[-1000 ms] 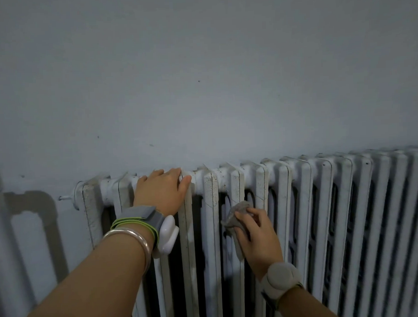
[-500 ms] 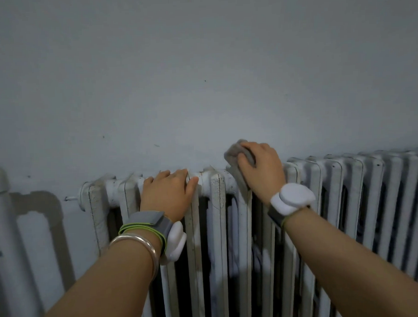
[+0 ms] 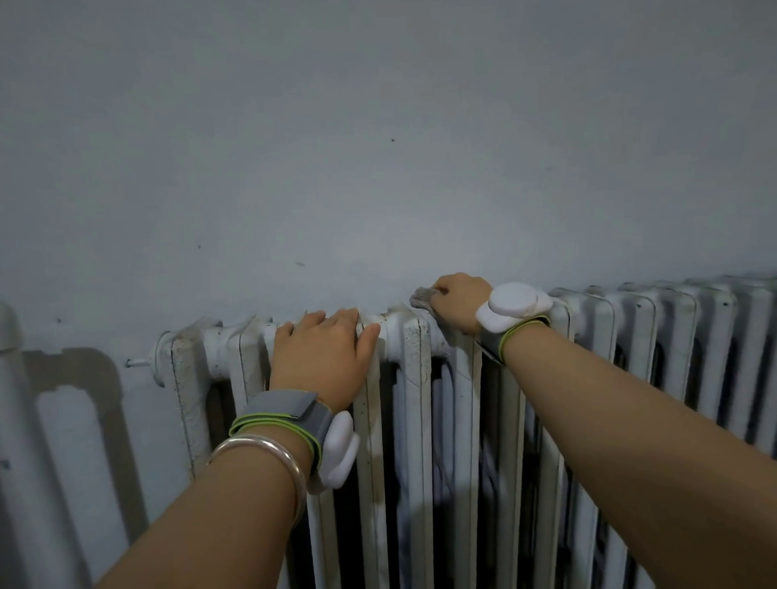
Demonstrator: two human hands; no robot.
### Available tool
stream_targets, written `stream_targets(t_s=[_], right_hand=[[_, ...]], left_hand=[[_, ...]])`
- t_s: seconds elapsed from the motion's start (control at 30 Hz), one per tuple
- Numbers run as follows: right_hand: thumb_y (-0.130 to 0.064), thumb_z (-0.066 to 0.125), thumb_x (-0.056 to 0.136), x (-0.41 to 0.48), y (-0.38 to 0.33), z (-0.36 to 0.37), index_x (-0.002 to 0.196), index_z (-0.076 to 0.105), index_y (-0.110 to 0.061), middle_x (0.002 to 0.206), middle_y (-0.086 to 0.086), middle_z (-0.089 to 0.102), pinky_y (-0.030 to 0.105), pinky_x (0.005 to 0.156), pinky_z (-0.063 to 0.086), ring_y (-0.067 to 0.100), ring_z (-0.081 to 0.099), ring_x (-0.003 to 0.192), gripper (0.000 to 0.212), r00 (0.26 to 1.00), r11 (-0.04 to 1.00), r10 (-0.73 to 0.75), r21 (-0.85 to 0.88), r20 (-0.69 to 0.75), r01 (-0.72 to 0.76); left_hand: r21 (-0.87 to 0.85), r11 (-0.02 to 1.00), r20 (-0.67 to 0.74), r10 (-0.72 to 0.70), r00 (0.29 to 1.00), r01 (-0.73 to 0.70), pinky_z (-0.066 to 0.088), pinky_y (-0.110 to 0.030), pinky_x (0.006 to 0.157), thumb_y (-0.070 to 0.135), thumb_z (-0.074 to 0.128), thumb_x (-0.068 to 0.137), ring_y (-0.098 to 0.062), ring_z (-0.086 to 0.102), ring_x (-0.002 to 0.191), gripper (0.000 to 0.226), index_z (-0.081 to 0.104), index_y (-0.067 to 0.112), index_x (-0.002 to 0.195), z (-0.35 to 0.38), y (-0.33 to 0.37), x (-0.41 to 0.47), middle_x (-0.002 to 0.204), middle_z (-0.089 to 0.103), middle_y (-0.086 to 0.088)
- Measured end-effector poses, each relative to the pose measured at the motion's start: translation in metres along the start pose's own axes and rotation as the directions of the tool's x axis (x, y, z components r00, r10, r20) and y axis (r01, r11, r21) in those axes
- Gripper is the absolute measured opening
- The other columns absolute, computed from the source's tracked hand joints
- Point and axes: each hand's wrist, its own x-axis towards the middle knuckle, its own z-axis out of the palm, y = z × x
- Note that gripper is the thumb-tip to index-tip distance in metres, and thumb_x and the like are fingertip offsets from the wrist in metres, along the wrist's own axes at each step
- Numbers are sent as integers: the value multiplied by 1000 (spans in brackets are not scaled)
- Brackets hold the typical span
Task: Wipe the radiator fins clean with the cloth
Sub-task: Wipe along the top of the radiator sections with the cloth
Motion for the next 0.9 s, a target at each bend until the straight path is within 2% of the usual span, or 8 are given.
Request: stream_targets(t_s=[0.23,0.3,0.37,0.47,0.57,0.7,0.8,0.9], right_hand=[[-15,40,95,-12,5,6,111,63,-5,113,14,63,28,78,42,32,57,102,30,995,999,-25,44,-96,29],[-15,41,93,-17,9,11,100,64,-7,102,14,64,31,77,46,34,59,98,26,985,996,-32,71,-172,45],[-16,42,93,-24,13,19,100,65,-9,101,15,63,34,78,46,34,57,97,25,960,997,-44,48,-276,60],[-15,46,93,-34,18,34,112,66,-9,110,16,62,33,82,37,34,54,104,28,900,992,-80,49,-429,112],[-11,50,91,-47,22,50,112,65,-6,108,16,62,34,89,38,36,56,102,26,775,963,-123,114,-620,244],[-15,49,94,-70,29,71,123,59,-9,124,13,56,27,103,35,27,49,118,32,683,928,-107,174,-722,329],[-14,52,95,-85,33,85,131,54,-16,141,9,45,26,107,31,21,40,131,36,682,906,-66,243,-728,346],[-11,57,93,-92,35,94,131,55,-17,146,7,38,26,107,31,16,34,135,38,696,883,-19,315,-718,348]], left_hand=[[-9,1000,11,-6,1000,6,31,-40,102,50,18,98,-21,45,125,50,50,22,126,-4,2,-1,122,61,0],[-17,1000,13,-7,1000,7,31,-40,102,50,19,98,-21,44,126,50,50,22,127,-4,2,-1,123,61,0],[-24,1000,14,-7,1000,7,30,-40,103,49,21,99,-22,43,127,49,49,22,127,-4,3,-1,124,60,-1],[-16,1000,17,-9,1000,10,30,-39,102,49,19,98,-22,43,127,50,49,22,127,-4,3,-1,126,59,-1],[-22,1000,26,-15,1000,16,30,-40,103,48,23,99,-22,41,129,47,47,22,130,-4,3,-1,129,58,-2],[-23,1000,27,-20,999,20,31,-39,103,48,23,98,-22,42,128,47,48,22,130,-5,4,-1,127,59,-3],[-33,999,44,-27,999,28,33,-40,101,47,23,98,-22,46,123,47,49,21,127,-6,3,0,121,61,-4],[-43,998,57,-32,998,34,34,-40,99,48,24,98,-23,47,120,46,50,21,125,-7,3,1,115,62,-5]])
